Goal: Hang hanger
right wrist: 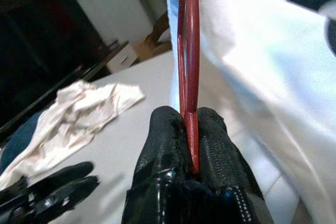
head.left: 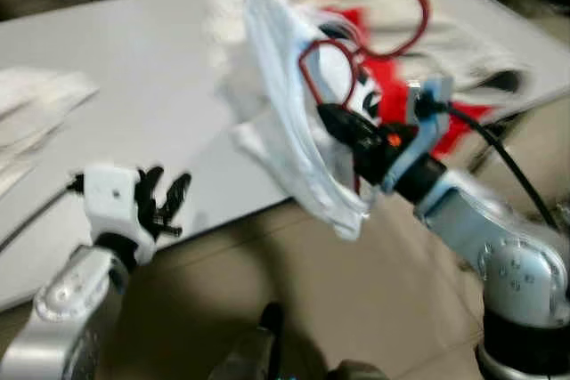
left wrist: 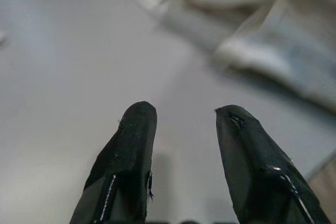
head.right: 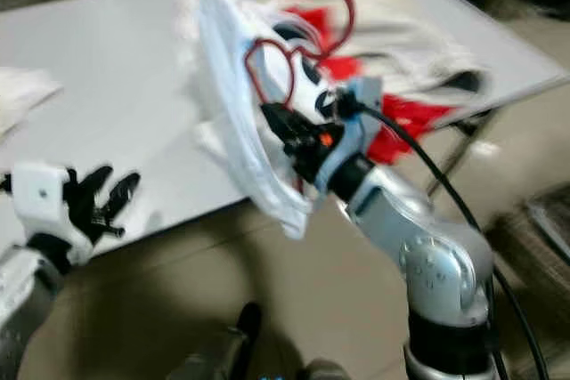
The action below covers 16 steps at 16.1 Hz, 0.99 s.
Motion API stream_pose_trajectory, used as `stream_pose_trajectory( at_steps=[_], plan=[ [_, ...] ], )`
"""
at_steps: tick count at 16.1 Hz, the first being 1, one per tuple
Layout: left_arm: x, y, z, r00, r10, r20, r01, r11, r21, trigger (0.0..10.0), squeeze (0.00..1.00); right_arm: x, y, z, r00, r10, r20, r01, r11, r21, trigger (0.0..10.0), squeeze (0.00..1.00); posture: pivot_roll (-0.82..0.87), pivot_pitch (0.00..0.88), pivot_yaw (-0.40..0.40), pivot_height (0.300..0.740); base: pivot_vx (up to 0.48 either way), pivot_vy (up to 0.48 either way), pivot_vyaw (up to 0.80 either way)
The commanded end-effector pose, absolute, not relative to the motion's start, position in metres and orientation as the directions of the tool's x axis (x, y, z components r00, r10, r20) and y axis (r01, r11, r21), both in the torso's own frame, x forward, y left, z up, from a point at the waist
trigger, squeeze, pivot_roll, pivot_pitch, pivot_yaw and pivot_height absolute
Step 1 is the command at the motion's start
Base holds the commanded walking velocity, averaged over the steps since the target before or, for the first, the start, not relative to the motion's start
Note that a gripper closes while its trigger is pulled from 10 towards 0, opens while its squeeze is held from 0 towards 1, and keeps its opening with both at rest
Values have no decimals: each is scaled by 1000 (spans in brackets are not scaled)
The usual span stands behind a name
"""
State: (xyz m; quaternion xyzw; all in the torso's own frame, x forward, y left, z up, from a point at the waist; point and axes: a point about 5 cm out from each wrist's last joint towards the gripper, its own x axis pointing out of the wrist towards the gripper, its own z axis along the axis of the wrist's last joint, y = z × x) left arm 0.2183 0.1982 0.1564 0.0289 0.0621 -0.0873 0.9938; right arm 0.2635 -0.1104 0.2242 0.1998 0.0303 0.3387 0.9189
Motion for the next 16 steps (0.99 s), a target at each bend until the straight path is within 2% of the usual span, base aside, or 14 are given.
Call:
stream_pose_trajectory(
  at_steps=[1,3,7,9,10,13,14,16],
  plan=[
    [219,197,152,976,-167,-140,179,981,75,10000,0,261,-111,227,775,625,99,-612,701,366,10000,0,-47,169,10,740,0,0,738],
    [222,191,152,968,-210,-139,230,961,151,10000,0,260,-113,220,787,611,85,-599,724,344,10000,0,-45,167,12,740,0,0,738],
    [231,182,158,968,-231,-96,243,958,149,10000,0,263,-112,235,780,606,157,-621,717,317,10000,0,-46,160,17,740,0,0,734],
    [232,183,160,970,-230,-81,241,957,159,10000,0,256,-109,273,735,645,209,-678,713,179,10000,0,-50,155,13,740,0,0,734],
    [233,183,161,970,-229,-80,239,958,160,10000,0,256,-109,274,740,645,190,-671,725,157,10000,0,-51,155,13,740,0,0,738],
    [231,176,158,955,-278,-102,293,937,190,10000,0,254,-117,255,814,581,4,-580,812,64,10000,0,-41,151,4,740,0,0,750],
    [230,176,158,954,-281,-103,296,936,189,10000,0,251,-116,252,820,572,10,-567,811,141,10000,0,-41,151,4,740,0,0,781],
    [230,175,156,953,-282,-107,298,939,175,10000,0,246,-119,245,831,554,-46,-547,829,119,10000,0,-37,150,4,740,0,0,778]
  ],
)
